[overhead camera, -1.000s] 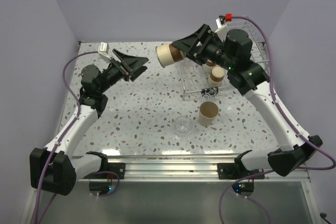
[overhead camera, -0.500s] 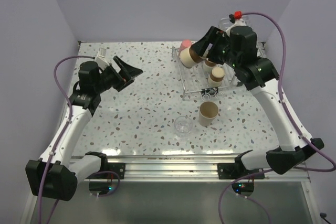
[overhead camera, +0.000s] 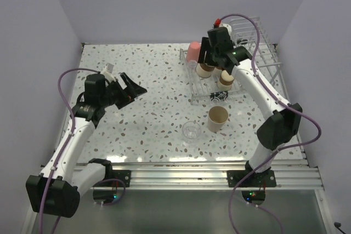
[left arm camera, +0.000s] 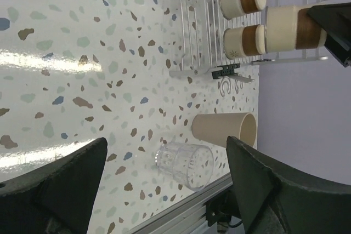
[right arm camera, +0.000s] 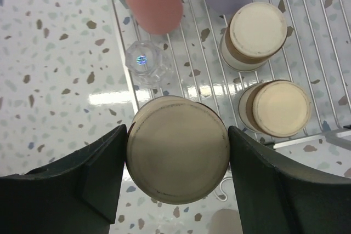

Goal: Load the cups into the dish rack

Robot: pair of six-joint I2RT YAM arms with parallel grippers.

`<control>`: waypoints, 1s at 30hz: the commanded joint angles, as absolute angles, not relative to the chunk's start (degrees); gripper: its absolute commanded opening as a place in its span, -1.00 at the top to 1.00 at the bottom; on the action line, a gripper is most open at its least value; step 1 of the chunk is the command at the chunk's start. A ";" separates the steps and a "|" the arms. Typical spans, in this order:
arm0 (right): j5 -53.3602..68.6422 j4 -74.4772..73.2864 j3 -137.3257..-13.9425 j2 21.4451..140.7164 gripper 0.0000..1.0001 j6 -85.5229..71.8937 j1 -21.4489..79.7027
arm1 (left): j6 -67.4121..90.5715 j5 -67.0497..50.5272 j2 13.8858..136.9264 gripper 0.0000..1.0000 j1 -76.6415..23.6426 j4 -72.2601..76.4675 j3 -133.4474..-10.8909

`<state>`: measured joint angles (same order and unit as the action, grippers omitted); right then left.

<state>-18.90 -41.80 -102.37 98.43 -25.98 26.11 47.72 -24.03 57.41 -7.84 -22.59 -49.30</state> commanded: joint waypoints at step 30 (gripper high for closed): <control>-29.27 -35.95 -117.07 122.69 1.00 -19.34 24.08 | 42.28 -23.91 60.55 -0.80 -7.38 -26.80 -47.02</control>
